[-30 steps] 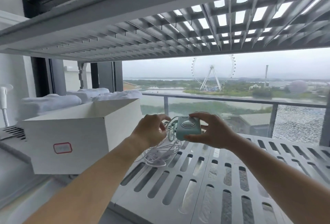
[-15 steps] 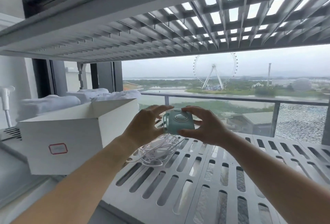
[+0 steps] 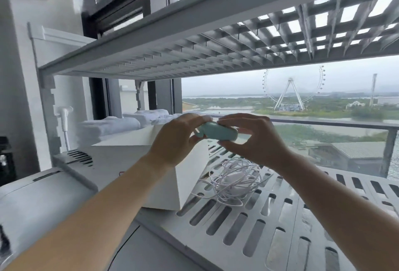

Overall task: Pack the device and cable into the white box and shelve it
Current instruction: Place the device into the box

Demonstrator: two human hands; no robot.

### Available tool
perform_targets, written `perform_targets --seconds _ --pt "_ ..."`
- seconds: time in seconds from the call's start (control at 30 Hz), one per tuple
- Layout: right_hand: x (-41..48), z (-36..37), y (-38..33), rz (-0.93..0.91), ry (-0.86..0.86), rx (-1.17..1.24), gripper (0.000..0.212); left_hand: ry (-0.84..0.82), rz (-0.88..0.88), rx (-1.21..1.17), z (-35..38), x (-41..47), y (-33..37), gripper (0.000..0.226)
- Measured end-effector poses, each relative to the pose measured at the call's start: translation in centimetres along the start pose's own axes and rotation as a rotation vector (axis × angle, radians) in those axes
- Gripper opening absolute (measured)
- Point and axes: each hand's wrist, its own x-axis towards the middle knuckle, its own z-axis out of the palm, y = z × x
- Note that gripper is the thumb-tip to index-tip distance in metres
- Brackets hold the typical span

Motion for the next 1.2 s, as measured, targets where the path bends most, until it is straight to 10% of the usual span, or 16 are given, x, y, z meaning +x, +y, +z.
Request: perform_targets --seconds 0.67,0.8,1.2 --pt "8.1 11.6 -5.2 0.138 -0.020 -0.254 0.021 -0.378 -0.254 -0.210 -5.4 -4.3 -16.6 0.048" --pt "9.0 13.6 -6.3 0.195 -0.076 -0.334 0.021 -0.519 -0.159 -0.128 -5.9 -6.5 -17.0 0.077" --pt "7.7 15.8 -11.6 0.363 -0.202 -0.395 0.020 -0.460 0.100 -0.130 -9.2 -10.5 -15.9 0.044"
